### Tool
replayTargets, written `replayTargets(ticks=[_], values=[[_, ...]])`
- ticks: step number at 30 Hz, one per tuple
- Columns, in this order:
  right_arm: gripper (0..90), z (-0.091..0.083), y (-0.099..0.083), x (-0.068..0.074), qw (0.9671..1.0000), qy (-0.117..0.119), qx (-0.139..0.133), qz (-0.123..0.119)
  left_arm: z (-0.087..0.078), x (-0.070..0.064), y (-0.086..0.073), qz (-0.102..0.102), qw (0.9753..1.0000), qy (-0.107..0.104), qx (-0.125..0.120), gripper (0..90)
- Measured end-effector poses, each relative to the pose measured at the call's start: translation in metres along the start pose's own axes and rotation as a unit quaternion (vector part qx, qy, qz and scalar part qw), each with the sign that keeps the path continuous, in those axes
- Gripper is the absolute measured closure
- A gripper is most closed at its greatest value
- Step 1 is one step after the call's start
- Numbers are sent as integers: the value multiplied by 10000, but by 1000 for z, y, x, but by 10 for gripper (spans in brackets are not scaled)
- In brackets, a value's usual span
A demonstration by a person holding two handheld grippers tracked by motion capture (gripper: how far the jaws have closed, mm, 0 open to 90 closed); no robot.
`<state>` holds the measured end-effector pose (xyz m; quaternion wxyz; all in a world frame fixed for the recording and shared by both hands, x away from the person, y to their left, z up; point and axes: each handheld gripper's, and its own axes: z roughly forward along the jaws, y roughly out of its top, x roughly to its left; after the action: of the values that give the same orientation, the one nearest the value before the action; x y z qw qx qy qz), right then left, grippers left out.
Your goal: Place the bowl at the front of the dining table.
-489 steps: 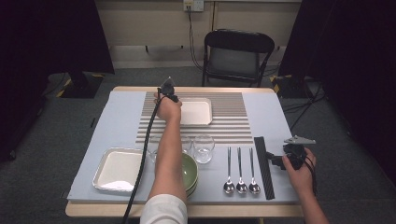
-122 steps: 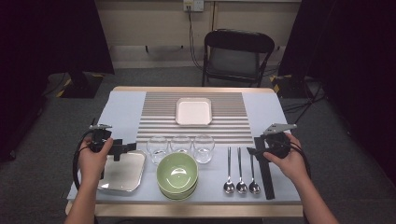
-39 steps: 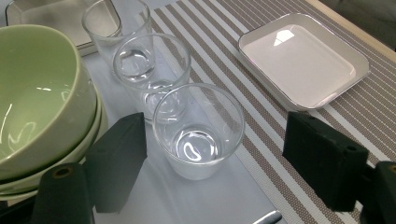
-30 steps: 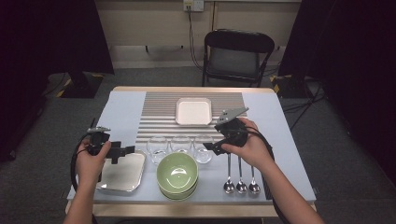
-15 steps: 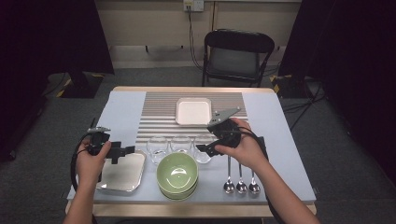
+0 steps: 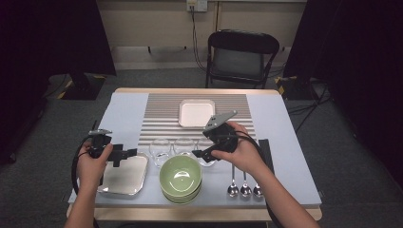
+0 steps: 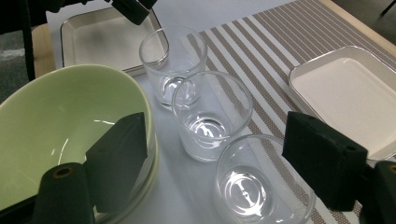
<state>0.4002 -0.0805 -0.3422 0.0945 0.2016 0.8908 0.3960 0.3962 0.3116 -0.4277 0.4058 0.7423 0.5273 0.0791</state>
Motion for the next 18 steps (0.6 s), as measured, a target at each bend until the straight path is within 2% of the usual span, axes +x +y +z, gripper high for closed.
replayTargets(ticks=[18], values=[[213, 16, 3, 13, 9996, 289, 22, -40, -1, 1, -1, -19, 10000, 22, 0, 219]])
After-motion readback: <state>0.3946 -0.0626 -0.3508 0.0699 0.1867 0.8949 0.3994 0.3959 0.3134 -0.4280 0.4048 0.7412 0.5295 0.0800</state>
